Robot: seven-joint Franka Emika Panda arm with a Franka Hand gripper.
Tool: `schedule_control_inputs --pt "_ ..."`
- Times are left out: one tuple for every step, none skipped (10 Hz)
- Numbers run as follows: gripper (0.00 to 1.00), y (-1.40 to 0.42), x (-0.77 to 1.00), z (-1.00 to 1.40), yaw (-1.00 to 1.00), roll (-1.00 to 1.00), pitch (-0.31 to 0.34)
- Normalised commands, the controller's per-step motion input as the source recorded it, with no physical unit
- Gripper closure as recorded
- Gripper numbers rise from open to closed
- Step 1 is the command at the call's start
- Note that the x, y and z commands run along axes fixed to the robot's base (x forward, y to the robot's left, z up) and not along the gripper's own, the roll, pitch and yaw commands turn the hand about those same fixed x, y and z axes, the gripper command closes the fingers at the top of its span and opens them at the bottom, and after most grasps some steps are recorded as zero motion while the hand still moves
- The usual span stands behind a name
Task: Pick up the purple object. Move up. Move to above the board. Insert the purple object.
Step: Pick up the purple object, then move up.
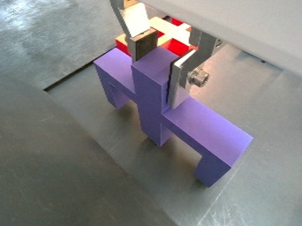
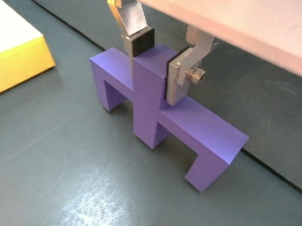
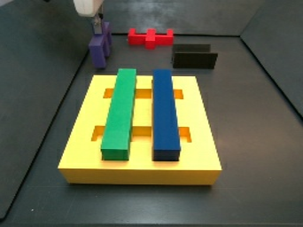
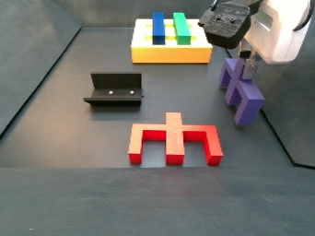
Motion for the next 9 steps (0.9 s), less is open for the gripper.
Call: schedule_control_inputs --pt "1.0 0.0 0.0 0.0 0.0 0.0 0.0" --pt "1.0 0.0 0.0 0.0 0.0 0.0 0.0" --pt "1.0 0.0 0.0 0.0 0.0 0.0 0.0" --pt "1.0 0.0 0.0 0.0 0.0 0.0 0.0" --pt "1.0 0.0 0.0 0.0 0.0 0.0 0.0" --pt "1.0 0.0 0.0 0.0 0.0 0.0 0.0" --pt "1.0 0.0 0.0 0.0 0.0 0.0 0.0" --pt "1.0 0.0 0.0 0.83 0.0 0.0 0.0" --pt "1.0 -0.02 0.03 0.83 0.03 -0.01 -0.003"
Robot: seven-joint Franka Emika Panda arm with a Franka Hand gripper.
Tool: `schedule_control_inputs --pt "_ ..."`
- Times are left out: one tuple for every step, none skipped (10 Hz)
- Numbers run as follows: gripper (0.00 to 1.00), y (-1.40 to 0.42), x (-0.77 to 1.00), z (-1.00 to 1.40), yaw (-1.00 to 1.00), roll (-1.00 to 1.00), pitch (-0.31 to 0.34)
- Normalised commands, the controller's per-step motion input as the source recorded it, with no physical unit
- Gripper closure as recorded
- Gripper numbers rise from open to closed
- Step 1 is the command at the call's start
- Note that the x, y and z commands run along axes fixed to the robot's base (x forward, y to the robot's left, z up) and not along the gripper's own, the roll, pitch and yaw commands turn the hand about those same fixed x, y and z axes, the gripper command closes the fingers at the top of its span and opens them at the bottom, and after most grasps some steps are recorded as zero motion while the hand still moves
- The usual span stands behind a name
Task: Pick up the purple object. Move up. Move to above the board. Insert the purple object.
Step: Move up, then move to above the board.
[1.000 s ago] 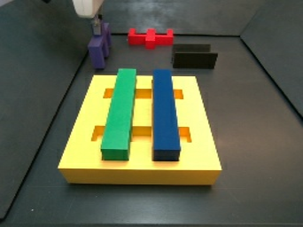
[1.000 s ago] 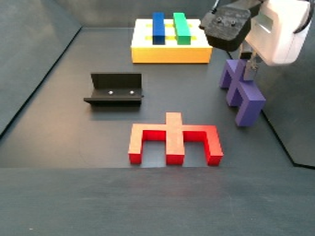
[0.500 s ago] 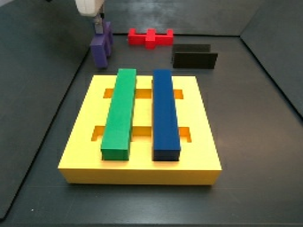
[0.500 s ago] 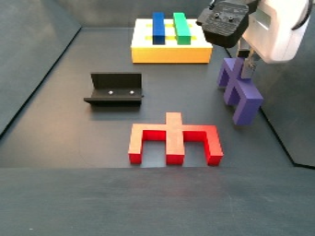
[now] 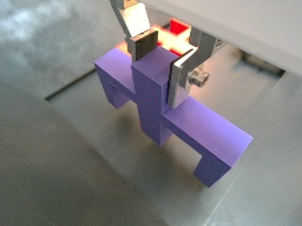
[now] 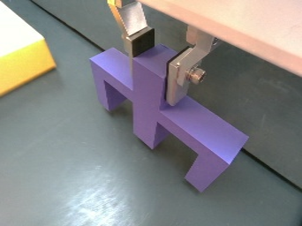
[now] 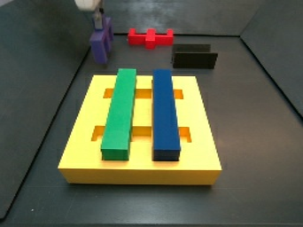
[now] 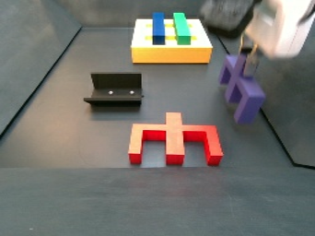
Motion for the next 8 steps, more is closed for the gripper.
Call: schedule_control_inputs --pt "1.0 -0.02 -0.03 0.57 0.04 0.0 0.085" --pt "1.0 0.0 -0.01 0.3 0.03 0.03 0.075" --pt "1.0 0.0 0.0 1.4 0.0 0.0 0.0" --pt "1.0 0.0 -0.04 1.4 -0.02 -0.03 0.03" --pt "1.0 -0.01 -0.07 1.4 -0.02 -0.02 0.014" --pt "1.0 0.0 -0.02 1.4 0.0 0.01 0.008" --pt "1.0 0.0 0.03 0.87 0.0 0.01 0.05" --pt "1.0 -0.01 0.05 0.39 0.0 0.0 0.098"
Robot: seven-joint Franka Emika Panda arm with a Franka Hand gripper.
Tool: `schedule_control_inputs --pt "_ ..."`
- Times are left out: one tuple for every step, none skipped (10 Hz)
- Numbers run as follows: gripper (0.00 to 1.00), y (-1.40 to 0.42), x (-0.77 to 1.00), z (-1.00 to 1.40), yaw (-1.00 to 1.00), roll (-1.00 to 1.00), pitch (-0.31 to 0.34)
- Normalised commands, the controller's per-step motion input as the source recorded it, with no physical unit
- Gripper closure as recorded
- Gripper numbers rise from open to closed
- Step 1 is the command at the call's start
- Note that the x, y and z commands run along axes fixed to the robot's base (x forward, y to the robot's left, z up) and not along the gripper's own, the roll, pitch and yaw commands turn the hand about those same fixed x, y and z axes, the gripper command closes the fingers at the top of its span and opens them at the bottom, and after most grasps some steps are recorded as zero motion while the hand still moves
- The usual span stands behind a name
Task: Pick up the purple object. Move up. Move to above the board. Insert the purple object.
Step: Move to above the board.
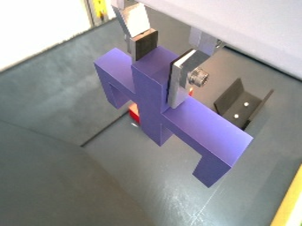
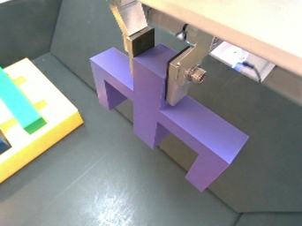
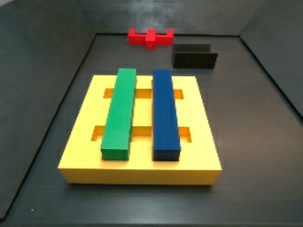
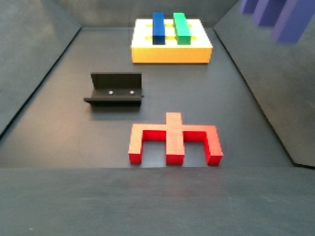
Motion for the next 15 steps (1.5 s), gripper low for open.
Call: schedule_control_inputs --pt "1.0 0.0 0.06 0.18 0.0 -0.01 0.081" --pt "1.0 -1.4 0.73 0.2 1.0 0.0 0.034" --pt "1.0 -1.4 0.72 0.19 1.0 0.0 0.035" --pt "1.0 -1.4 0.77 0.17 1.0 0.01 0.049" --pt "1.0 -1.4 0.78 0.17 1.0 -0.01 0.049" --pt "1.0 -1.4 0.78 0.18 1.0 0.0 0.052" --pt "1.0 -1.4 0.77 0.18 1.0 0.0 0.055" --pt "1.0 -1.4 0.81 0.19 1.0 0.0 0.064" --pt "1.0 -1.4 0.82 0.19 1.0 0.0 0.072" --pt "1.0 -1.4 0.88 0.19 1.0 0.01 0.089" --pt "1.0 -0.6 0.41 0.11 1.0 0.01 0.104" --pt "1.0 -0.29 0.22 0.07 1.0 0.01 0.106" --pt "1.0 -0.13 0.08 0.04 1.0 0.01 0.092" --pt "1.0 -0.1 0.06 0.03 1.0 0.01 0.096" --pt "1.0 -0.09 0.06 0.03 1.0 0.02 0.102"
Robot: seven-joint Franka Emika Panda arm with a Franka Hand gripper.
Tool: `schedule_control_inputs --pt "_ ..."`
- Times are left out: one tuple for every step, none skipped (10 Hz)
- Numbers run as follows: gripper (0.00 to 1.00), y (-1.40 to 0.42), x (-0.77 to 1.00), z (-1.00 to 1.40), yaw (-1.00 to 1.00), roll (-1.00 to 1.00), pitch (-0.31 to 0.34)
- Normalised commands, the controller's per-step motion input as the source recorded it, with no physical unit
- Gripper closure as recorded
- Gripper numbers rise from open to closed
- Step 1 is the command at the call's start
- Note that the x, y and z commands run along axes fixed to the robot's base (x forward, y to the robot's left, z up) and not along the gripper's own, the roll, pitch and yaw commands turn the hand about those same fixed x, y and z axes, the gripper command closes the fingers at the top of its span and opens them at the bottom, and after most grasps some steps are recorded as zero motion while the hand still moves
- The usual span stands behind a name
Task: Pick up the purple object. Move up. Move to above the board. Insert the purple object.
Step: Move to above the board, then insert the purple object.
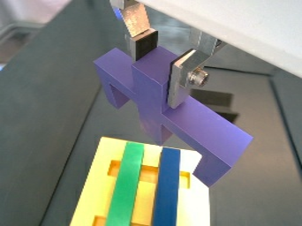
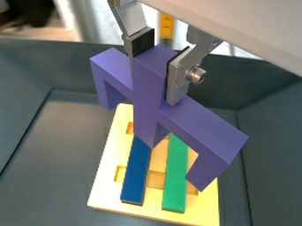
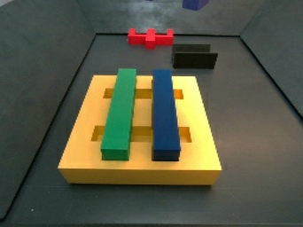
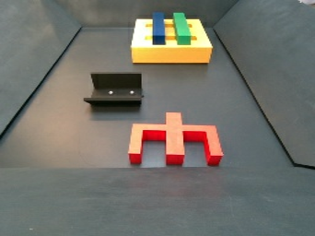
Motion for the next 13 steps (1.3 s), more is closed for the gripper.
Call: schedule_control_inputs --pt "1.0 -0.05 0.07 0.03 1.0 0.02 0.119" --pt "1.0 -0.05 0.07 0.02 1.0 0.02 0.139" --pt "1.0 -0.04 0.07 0.02 1.0 0.03 0.16" --pt "1.0 -0.04 0.07 0.03 1.0 0.03 0.178" --pt "1.0 -0.04 0.07 0.03 1.0 0.05 0.24" --pt "1.0 -0.03 0.07 0.03 0.88 0.05 0.238" --pt "1.0 -0.03 0.08 0.03 0.45 0.05 0.205" --pt "1.0 -0.03 0.08 0.03 0.33 0.05 0.188" --pt "1.0 -0.08 0.0 -0.14 0.0 -0.03 0.0" --pt "1.0 -0.37 0.0 -0.48 0.0 -0.25 0.0" --pt "1.0 -0.52 0.0 -0.42 0.0 -0.3 0.0" --pt "1.0 -0.57 0.0 -0.37 0.0 -0.32 0.0" --pt "1.0 -0.68 0.0 -0.54 0.0 -0.23 -0.024"
